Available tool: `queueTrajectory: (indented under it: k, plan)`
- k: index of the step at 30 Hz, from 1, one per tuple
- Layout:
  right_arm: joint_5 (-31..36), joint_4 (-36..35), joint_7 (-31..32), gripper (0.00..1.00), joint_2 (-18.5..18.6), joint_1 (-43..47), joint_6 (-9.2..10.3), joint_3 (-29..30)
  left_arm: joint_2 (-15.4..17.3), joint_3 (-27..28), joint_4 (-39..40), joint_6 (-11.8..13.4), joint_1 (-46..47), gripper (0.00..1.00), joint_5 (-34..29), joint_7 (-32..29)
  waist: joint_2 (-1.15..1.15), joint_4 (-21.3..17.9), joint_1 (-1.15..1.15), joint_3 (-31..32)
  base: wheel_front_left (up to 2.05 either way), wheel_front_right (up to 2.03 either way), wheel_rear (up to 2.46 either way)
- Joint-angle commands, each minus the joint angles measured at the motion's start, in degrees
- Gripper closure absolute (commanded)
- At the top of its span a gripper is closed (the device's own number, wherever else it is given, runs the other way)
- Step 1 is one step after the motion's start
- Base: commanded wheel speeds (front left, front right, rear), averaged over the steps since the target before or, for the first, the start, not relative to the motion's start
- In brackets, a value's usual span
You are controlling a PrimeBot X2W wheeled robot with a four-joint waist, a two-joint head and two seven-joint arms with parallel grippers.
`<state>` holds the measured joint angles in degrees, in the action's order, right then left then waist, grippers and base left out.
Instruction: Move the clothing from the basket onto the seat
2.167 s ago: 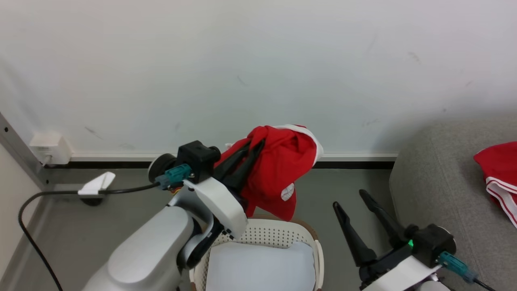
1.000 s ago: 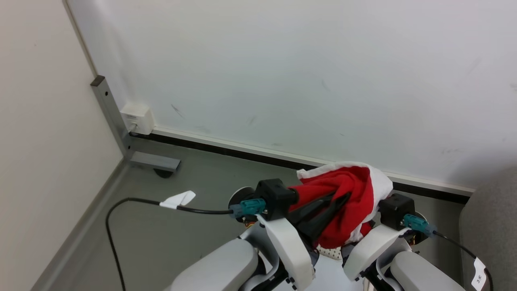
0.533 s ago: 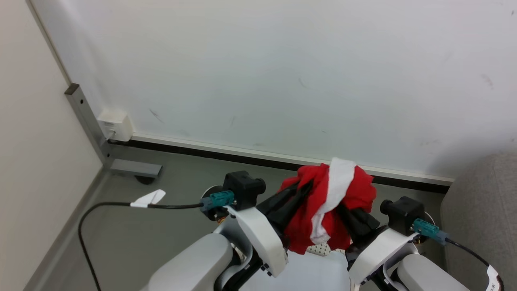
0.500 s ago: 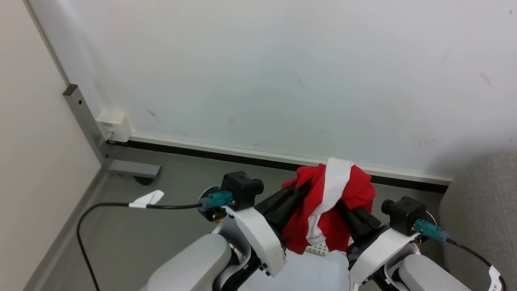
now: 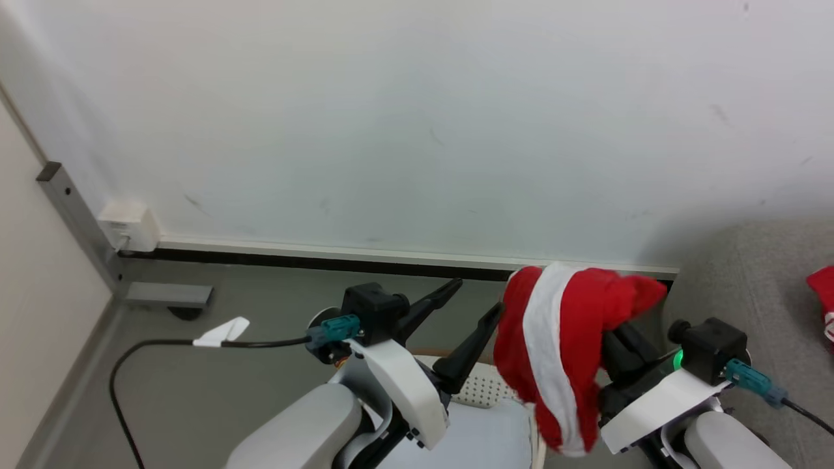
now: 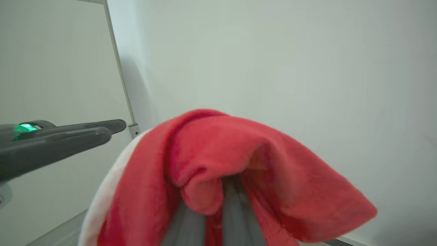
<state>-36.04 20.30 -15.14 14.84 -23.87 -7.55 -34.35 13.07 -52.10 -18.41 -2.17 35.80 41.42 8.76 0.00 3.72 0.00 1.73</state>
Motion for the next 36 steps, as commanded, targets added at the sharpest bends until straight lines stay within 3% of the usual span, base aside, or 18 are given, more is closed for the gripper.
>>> queueTrajectory:
  k: [1, 23, 36]
  plan:
    - [0.32, -0.41, 0.01, 1.00, 0.58, 0.75, 0.14, 0.59, 0.31, 0.10, 0.13, 0.19, -0.78, 0.00, 0.04, 0.49, 0.00, -1.22, 0.00, -0.36, 0.00, 0.00, 0.00]
    - [5.95, -13.28, 0.02, 1.00, 4.89, 5.46, 0.13, 16.40, 2.59, -0.03, -1.29, 0.83, 1.56, 0.00, -4.78, 5.06, 0.00, -21.42, 0.00, -5.51, 0.00, 0.00, 0.00]
    - [6.62, -16.80, 0.02, 1.00, 4.09, 8.85, 0.13, 23.00, 1.58, -1.42, -3.23, -0.69, 2.57, 0.00, -9.54, 6.32, 0.00, -26.42, 0.00, -8.06, 0.00, 0.00, 0.00]
